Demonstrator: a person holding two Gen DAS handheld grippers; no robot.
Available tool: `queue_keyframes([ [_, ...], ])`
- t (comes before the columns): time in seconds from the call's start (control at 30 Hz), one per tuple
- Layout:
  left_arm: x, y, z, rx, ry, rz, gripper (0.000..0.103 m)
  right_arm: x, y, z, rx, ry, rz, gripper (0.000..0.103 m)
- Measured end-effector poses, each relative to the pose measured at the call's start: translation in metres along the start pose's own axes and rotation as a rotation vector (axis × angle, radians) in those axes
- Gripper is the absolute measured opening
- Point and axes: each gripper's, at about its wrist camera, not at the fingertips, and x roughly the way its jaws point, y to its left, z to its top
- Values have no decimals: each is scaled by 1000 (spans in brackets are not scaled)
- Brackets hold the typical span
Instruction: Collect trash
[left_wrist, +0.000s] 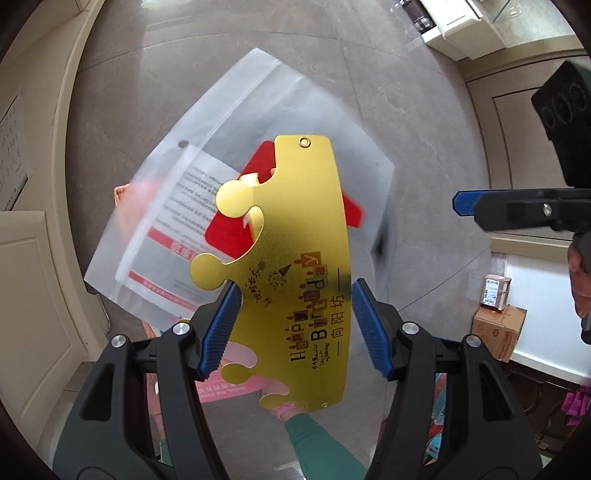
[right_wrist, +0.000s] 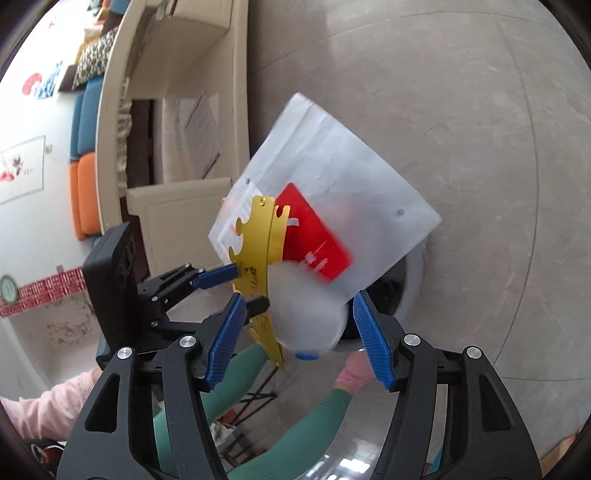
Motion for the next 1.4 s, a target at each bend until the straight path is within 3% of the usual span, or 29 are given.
queue_keyframes([
  [0.2,-3,-1,-7,36,9,2,58,-5,-2,3,17,-24,28,62],
  [0.37,-19,1,-13,31,3,-5,58,-7,19,-2,-29,-32,64,62],
  [0.53,-62,10,-27,19,-60,-22,58,-9,52,-4,-69,-23,82,62],
  [0.63,-107,18,-36,-9,-130,-18,58,-17,88,-1,-130,-25,92,63],
  [0.87,-229,53,-58,-95,-328,54,68,-38,223,6,-364,-56,92,69],
  [1.0,-305,82,-77,-163,-432,159,68,-50,317,4,-498,-125,125,71],
  [1.1,-359,106,-97,-225,-489,248,76,-58,391,-2,-600,-212,121,75],
  [1.23,-431,142,-133,-309,-553,373,77,-65,486,-23,-711,-380,49,85],
  [1.27,-447,149,-141,-330,-563,394,81,-64,503,-28,-718,-413,34,87],
  [1.3,-464,157,-151,-355,-579,410,91,-62,524,-35,-731,-442,32,87],
  [1.4,-509,180,-177,-418,-633,436,94,-53,572,-51,-745,-482,6,87],
])
